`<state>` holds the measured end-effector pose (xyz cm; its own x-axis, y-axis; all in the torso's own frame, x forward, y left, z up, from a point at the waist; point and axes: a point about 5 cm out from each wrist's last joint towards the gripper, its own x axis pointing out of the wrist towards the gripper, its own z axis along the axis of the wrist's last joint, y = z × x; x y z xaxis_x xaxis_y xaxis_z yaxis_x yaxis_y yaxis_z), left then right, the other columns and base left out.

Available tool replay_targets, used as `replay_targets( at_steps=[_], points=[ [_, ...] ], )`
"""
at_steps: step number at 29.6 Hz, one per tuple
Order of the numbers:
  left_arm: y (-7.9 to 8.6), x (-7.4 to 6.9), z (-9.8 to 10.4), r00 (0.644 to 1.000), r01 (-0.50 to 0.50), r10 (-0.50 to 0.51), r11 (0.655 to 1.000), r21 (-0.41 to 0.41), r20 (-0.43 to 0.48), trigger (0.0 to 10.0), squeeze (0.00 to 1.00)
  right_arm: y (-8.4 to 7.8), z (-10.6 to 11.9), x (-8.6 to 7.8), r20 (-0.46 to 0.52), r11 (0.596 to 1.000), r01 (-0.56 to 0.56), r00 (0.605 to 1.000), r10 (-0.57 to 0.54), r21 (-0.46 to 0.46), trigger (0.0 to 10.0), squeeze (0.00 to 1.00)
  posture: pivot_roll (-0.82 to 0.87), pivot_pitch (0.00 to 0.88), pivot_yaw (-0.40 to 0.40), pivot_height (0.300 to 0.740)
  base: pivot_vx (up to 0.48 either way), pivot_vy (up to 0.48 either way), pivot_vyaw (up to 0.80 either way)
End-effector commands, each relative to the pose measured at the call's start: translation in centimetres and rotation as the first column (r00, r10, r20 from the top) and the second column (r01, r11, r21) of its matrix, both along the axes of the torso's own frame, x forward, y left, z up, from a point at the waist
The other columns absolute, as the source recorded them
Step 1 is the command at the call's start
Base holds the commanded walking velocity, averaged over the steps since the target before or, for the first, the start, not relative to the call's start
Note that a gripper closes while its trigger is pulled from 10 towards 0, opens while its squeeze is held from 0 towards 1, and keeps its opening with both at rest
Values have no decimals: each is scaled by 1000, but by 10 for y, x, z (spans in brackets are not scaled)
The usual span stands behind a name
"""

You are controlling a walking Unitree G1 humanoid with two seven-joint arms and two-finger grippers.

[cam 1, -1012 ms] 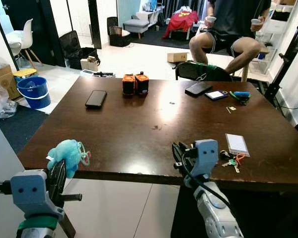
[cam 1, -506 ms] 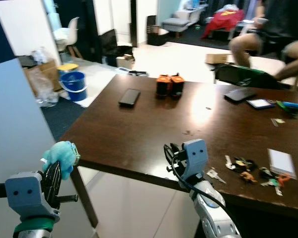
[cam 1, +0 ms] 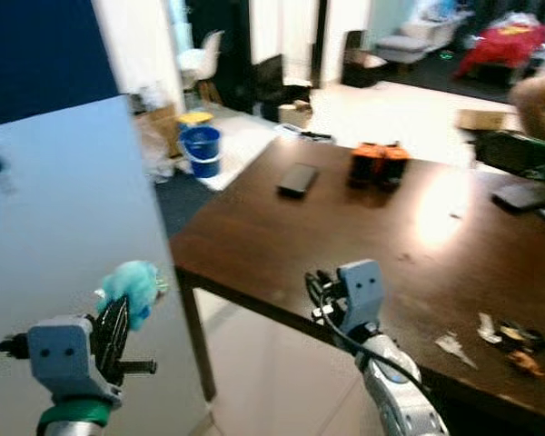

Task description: Hang keys on a hook

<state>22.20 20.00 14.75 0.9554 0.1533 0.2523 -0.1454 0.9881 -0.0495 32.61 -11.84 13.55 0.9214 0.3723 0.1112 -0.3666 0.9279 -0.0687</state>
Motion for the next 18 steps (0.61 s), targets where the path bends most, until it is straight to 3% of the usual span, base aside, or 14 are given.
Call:
replay_targets(
  at_steps=[1,18],
  points=[
    [1,-2,-6,999,-2,2,1000,-2,-34,10000,0,0,-6,-2,-31,1000,-4,999,4,-2,10000,0,-141,0,95,740,0,0,800],
    [2,-3,-20,990,-32,33,999,13,-134,10000,0,-3,-11,-2,-62,1000,6,998,-6,-10,10000,0,-141,0,92,740,0,0,800]
  ],
)
